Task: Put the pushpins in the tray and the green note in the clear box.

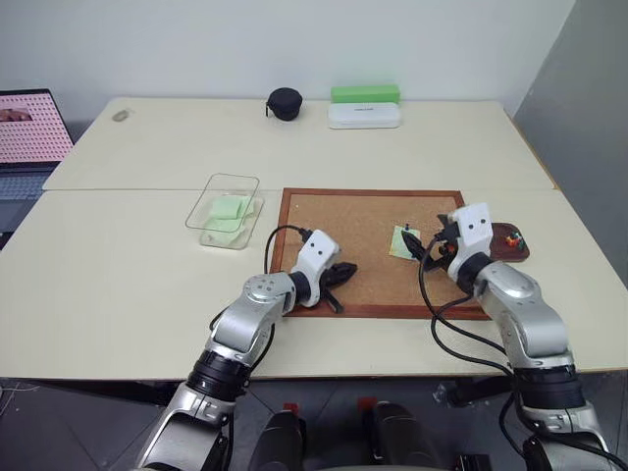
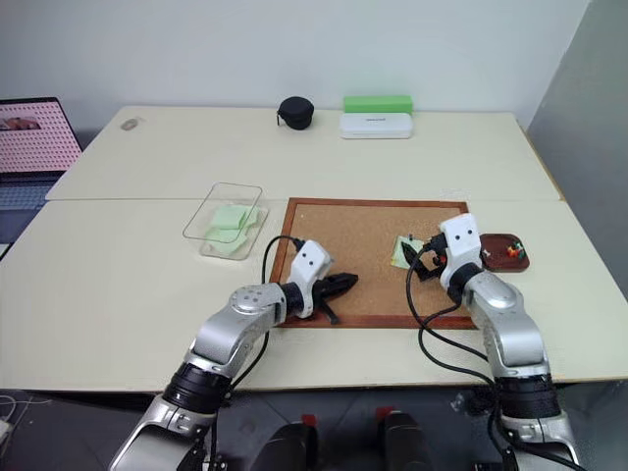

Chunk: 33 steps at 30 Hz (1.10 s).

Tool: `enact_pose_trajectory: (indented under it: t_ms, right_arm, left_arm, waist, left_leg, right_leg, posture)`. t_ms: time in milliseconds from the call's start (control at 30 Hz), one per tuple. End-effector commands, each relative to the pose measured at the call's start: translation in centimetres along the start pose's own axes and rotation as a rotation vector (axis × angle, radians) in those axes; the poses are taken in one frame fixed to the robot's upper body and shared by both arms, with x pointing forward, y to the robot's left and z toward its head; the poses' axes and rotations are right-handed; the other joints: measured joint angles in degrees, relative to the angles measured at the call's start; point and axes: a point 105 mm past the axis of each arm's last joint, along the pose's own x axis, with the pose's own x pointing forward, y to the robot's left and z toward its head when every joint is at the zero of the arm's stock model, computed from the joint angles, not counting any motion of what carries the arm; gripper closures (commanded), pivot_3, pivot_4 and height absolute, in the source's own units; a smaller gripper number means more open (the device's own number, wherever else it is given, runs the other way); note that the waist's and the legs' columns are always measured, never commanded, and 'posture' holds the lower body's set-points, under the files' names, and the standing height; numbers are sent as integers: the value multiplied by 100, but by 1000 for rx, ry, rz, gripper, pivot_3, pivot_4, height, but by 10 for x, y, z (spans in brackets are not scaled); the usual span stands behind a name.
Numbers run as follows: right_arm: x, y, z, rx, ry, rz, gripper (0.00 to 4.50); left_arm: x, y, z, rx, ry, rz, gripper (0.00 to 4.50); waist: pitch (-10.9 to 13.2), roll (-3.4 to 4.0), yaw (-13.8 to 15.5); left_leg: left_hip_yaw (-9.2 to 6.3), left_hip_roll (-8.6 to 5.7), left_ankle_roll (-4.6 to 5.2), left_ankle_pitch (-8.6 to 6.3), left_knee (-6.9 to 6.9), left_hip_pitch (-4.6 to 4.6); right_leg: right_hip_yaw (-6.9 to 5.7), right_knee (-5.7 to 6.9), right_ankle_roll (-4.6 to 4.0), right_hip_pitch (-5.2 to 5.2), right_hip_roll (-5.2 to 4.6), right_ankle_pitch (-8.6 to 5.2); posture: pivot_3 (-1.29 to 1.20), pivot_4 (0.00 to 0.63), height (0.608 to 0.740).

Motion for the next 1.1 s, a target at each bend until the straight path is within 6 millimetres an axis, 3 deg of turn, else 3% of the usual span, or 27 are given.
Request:
enact_pose_trajectory:
  t_ms: [33, 267, 733, 967, 1100]
  right_arm:
    - [21, -4, 1, 12, -9, -3, 0]
    - [41, -9, -17, 34, 42, -15, 0]
    - [47, -21, -18, 33, 35, -32, 2651]
    - [48, -14, -13, 18, 7, 10, 4134]
    - [47, -11, -6, 14, -34, 29, 4461]
  left_arm:
    - [7, -1, -12, -8, 60, -10, 4465]
    - [9, 0, 3, -9, 12, 1, 4465]
    - [3, -1, -1, -2, 26, 16, 4500]
    - [5, 0, 3, 9, 25, 12, 4500]
    - [5, 1, 1, 10, 33, 18, 4500]
  waist:
    - [-1, 2, -2]
    - [-2, 3, 11]
    - [-2, 4, -10]
    - [-2, 4, -11]
    - [-2, 5, -10]
  left_leg:
    - [0, -3, 1, 0, 1, 1]
    - [0, -5, 1, 0, 4, 2]
    - [1, -3, 1, 0, 3, 6]
    - [1, -3, 1, 0, 3, 6]
    - [1, -3, 1, 0, 3, 6]
  right_leg:
    - [1, 1, 2, 2, -2, 1]
    - [2, 1, -2, 6, -6, 6]
    - [4, 8, -2, 5, -4, 5]
    - [5, 8, -2, 4, -3, 5]
    - [4, 8, -2, 4, -4, 5]
  posture:
    - [0, 150, 740]
    - [0, 150, 740]
    - [0, 150, 740]
    - [0, 150, 740]
    - [0, 150, 740]
